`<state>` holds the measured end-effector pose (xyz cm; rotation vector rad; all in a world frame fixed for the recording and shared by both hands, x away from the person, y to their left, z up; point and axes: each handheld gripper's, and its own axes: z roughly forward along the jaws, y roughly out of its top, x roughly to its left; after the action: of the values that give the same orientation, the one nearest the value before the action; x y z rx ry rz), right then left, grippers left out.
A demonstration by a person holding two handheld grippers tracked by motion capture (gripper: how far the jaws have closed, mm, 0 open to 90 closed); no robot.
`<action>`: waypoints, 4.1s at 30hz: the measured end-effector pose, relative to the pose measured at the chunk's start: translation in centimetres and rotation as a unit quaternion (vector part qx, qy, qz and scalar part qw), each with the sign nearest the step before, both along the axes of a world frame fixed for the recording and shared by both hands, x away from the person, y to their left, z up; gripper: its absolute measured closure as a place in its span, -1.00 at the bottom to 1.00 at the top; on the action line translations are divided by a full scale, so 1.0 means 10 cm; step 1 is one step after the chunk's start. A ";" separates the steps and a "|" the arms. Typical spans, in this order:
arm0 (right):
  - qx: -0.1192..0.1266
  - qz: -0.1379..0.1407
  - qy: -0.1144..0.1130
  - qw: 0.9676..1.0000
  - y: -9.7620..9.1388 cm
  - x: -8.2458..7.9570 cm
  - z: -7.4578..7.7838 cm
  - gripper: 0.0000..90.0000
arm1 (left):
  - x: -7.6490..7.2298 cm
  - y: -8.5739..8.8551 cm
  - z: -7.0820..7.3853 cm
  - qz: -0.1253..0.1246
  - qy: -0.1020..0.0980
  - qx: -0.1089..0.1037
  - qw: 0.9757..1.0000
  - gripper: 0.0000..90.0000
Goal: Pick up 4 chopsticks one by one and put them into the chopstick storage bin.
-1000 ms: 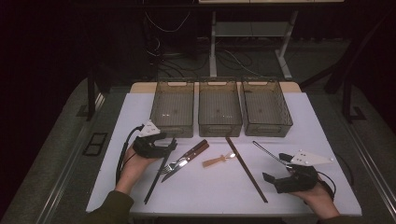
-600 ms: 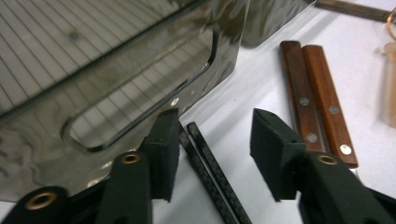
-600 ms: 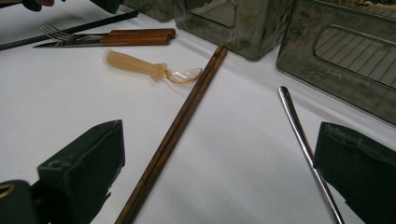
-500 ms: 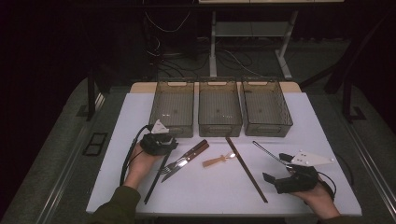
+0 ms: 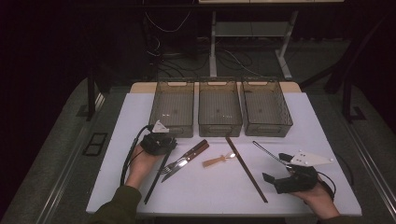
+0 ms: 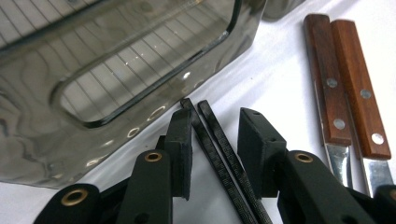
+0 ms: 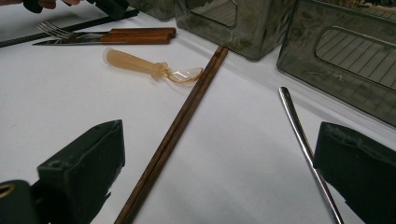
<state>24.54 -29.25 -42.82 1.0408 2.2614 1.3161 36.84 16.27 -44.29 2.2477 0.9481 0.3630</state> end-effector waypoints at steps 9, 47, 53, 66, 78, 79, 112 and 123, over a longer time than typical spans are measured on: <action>-0.003 0.001 0.000 1.000 0.02 -0.01 0.00 -0.95 | -0.01 -0.03 -0.01 -0.007 -0.003 0.003 1.000 0.57; 0.002 0.004 -0.002 1.000 0.01 -0.02 0.01 -0.94 | -0.17 0.15 0.21 -0.020 -0.021 -0.043 0.999 0.08; 0.003 0.003 -0.001 1.000 0.00 -0.02 0.01 -0.94 | -0.35 0.33 0.33 -0.013 -0.041 -0.076 0.996 -0.11; 0.020 0.001 0.015 1.000 0.00 -0.01 -0.03 -0.94 | -0.66 0.62 0.32 -0.017 -0.045 -0.092 0.995 -0.30; 0.009 -0.001 0.029 1.000 0.03 0.06 -0.11 -0.94 | -0.66 0.73 0.18 -0.020 -0.023 -0.075 0.997 -0.10; 0.009 -0.001 0.029 1.000 0.03 0.06 -0.11 -0.94 | -0.66 0.73 0.18 -0.020 -0.022 -0.072 0.997 -0.10; 0.001 0.003 0.025 1.000 0.03 0.05 -0.10 -0.95 | -0.59 0.76 0.05 -0.027 0.019 -0.042 0.999 0.77; 0.003 0.003 0.023 1.000 0.02 0.05 -0.09 -0.95 | -0.59 0.75 0.03 -0.028 0.020 -0.042 0.999 0.78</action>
<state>25.03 -29.09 -43.73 1.0781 2.2955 1.3152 30.96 23.80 -44.02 2.2065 0.9022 0.2498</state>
